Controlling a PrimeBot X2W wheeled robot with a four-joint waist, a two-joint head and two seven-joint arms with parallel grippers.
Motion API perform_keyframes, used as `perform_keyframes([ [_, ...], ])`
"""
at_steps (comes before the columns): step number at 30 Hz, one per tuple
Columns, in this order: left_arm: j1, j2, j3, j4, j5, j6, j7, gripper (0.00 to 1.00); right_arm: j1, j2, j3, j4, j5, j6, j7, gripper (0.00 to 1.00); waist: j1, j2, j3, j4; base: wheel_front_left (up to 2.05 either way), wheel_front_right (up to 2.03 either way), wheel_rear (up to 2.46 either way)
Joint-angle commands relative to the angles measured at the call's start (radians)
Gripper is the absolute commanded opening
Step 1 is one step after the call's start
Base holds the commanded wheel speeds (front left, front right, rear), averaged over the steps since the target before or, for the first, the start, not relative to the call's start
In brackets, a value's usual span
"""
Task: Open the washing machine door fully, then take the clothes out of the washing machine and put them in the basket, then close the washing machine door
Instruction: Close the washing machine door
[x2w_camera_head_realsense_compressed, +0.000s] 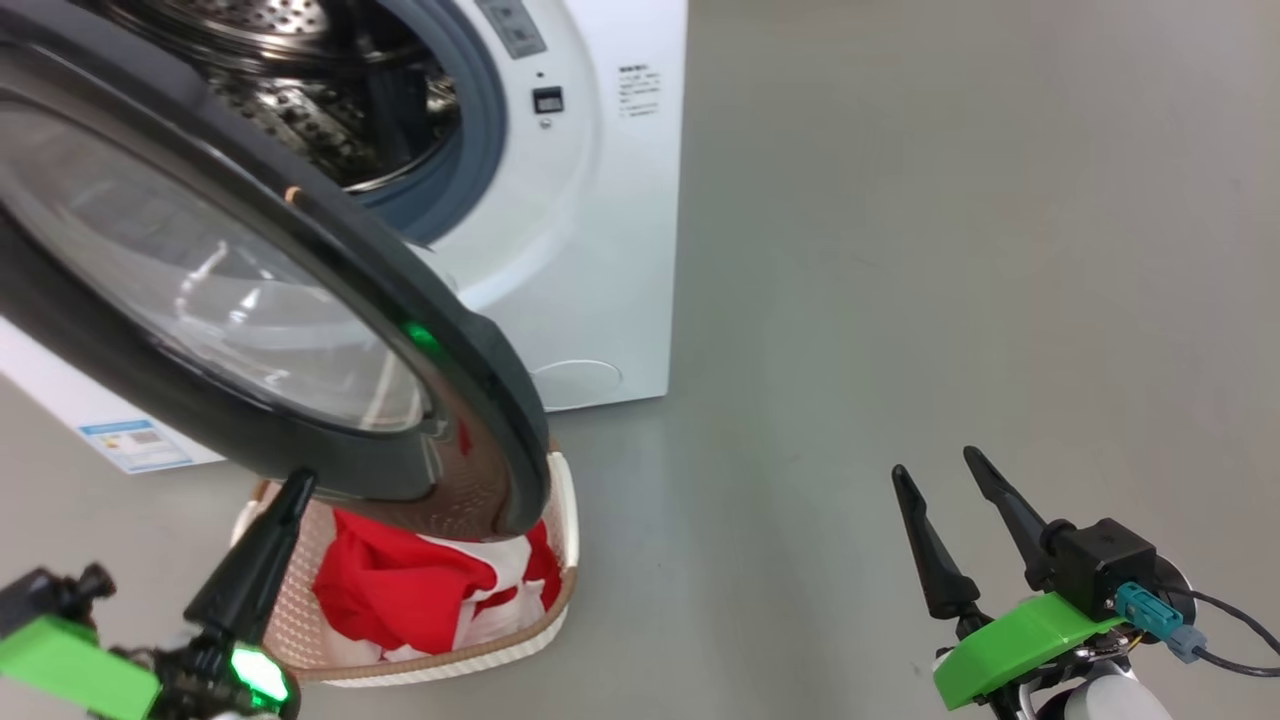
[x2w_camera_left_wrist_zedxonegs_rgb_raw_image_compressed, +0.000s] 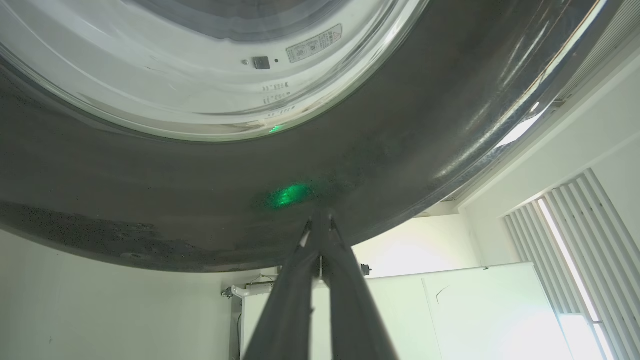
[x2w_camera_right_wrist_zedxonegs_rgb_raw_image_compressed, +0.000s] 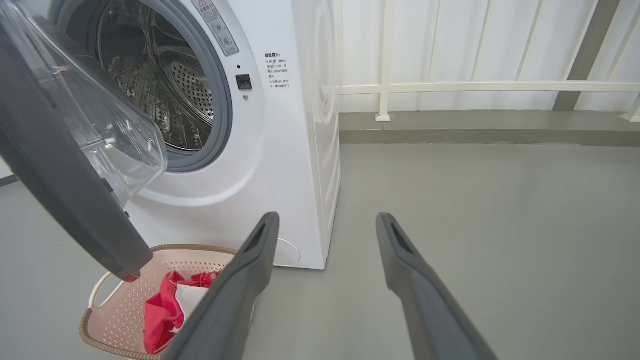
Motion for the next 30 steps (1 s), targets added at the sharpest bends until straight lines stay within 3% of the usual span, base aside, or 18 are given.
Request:
perform_keyframes([
  [1, 0.02, 0.01, 0.036, -0.053, -0.007, -0.007, -0.016, 0.0, 0.0, -0.008, 0.02, -0.019, 0.005, 0.005, -0.011, 1.0, 0.0, 0.0, -0.022, 0.032, 0.0, 0.0, 0.0],
  [2, 0.039, 0.008, 0.033, -0.067, -0.006, -0.007, -0.026, 0.0, 0.003, -0.008, 0.019, -0.018, 0.004, 0.005, -0.011, 1.0, 0.0, 0.0, -0.027, 0.039, 0.0, 0.0, 0.0],
  [3, 0.057, 0.007, 0.03, -0.08, -0.004, -0.007, -0.039, 0.21, 0.005, -0.008, 0.017, -0.017, 0.003, 0.005, -0.011, 1.0, 0.0, 0.0, -0.03, 0.046, 0.0, 0.0, 0.0],
  [4, 0.073, 0.006, 0.025, -0.093, -0.003, -0.007, -0.051, 0.47, 0.006, -0.008, 0.015, -0.016, 0.002, 0.005, -0.011, 1.0, 0.0, 0.0, -0.032, 0.052, 0.0, 0.0, 0.0],
  [5, 0.089, 0.005, 0.019, -0.105, 0.002, -0.007, -0.065, 0.99, 0.008, -0.008, 0.013, -0.015, 0.001, 0.005, -0.011, 1.0, 0.0, 0.0, -0.035, 0.058, 0.0, 0.0, 0.0],
  [20, 0.212, 0.002, -0.059, -0.208, 0.022, -0.007, -0.325, 1.0, 0.031, -0.008, -0.008, -0.011, -0.015, 0.005, 0.001, 1.0, 0.0, 0.0, -0.07, 0.09, 0.0, 0.0, 0.0],
  [26, 0.195, 0.002, -0.07, -0.262, 0.192, -0.007, -0.496, 1.0, 0.039, -0.008, -0.018, -0.02, -0.021, 0.005, 0.008, 1.0, 0.0, 0.0, -0.08, 0.093, 0.0, 0.0, 0.0],
  [30, 0.174, 0.009, -0.081, -0.325, 0.394, 0.01, -0.625, 1.0, 0.04, -0.008, -0.028, -0.03, -0.033, 0.005, 0.009, 1.0, 0.0, 0.0, -0.084, 0.094, 0.0, 0.0, 0.0],
])
